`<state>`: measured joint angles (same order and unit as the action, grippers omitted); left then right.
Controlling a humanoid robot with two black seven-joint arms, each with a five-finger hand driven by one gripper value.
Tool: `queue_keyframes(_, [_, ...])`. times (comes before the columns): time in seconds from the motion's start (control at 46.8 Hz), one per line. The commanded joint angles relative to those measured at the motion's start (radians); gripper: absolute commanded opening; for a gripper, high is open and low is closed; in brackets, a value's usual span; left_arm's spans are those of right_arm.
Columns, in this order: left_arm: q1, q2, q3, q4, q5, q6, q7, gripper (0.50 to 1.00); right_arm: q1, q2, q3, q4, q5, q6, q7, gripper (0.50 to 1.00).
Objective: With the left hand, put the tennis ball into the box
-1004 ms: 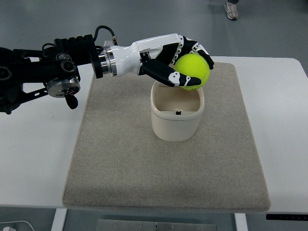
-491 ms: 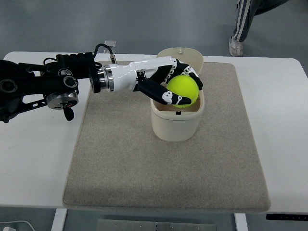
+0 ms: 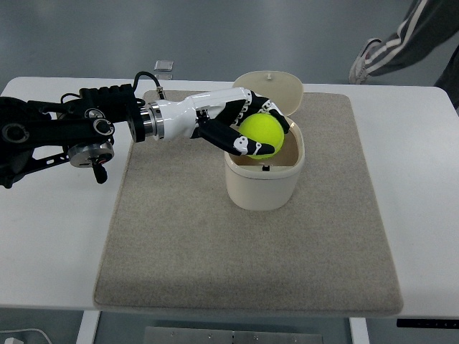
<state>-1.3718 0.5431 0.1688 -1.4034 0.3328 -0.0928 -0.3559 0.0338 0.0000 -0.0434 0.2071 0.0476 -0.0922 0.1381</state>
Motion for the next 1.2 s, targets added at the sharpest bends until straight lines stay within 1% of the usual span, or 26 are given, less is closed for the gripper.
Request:
queue_keyframes(0.0, [0.000,-0.002,0.000,0.001,0.000,0.001,0.000,0.623,0.000,0.000,0.000,0.000,0.000,0.000,0.000,0.938])
queue_keyframes(0.021, [0.000,-0.002,0.000,0.001,0.000,-0.001,0.000,0.628,0.000,0.000,-0.001,0.000,0.000,0.000,0.000,0.938])
queue_keyframes(0.064, [0.000,-0.005,0.000,0.006,0.000,0.001,0.000,0.666,0.000,0.000,0.000,0.000,0.000,0.000,0.000,0.938])
queue_keyframes(0.149, [0.005,-0.006,0.000,0.008,0.000,0.005,0.000,0.711,0.000,0.000,0.000,0.001,0.000,0.000,0.000,0.938])
queue_keyframes(0.192, [0.008,-0.006,0.000,0.008,0.000,0.015,0.000,0.769,0.000,0.000,-0.001,0.000,0.000,0.000,0.000,0.938])
queue_keyframes(0.235, [0.008,-0.008,-0.002,0.008,0.000,0.019,0.000,0.808,0.000,0.000,0.000,0.000,0.000,0.000,0.000,0.938])
queue_keyframes(0.448, [0.014,-0.008,0.000,0.004,0.000,0.019,0.000,0.816,0.000,0.000,0.000,0.000,0.000,0.000,0.000,0.938])
queue_keyframes(0.534, [0.013,-0.009,-0.002,0.000,0.000,0.019,0.000,0.878,0.000,0.000,-0.001,0.000,0.000,0.000,0.000,0.938])
queue_keyframes(0.833, [-0.006,-0.012,-0.040,-0.052,0.003,0.021,-0.002,0.879,0.000,0.000,0.000,0.001,0.000,0.000,0.000,0.938])
queue_keyframes(0.94, [0.005,-0.012,-0.170,-0.077,0.000,0.030,-0.006,0.874,0.000,0.000,0.000,0.000,0.000,-0.001,0.000,0.938])
queue_keyframes(1.004, [0.016,-0.011,-0.294,-0.075,-0.009,0.067,-0.006,0.874,0.000,0.000,0.000,0.000,0.000,0.000,0.000,0.938])
queue_keyframes(1.089, [0.042,-0.014,-0.463,-0.029,-0.012,0.126,-0.006,0.874,0.000,0.000,-0.001,0.000,0.000,0.000,0.000,0.938])
queue_keyframes(1.132, [0.078,-0.032,-0.552,0.026,-0.015,0.143,-0.006,0.874,0.000,0.000,0.000,0.000,0.000,0.000,0.000,0.938])
queue_keyframes(1.174, [0.117,-0.064,-0.638,0.095,-0.023,0.142,-0.006,0.874,0.000,0.000,0.000,0.000,0.000,0.000,0.000,0.938])
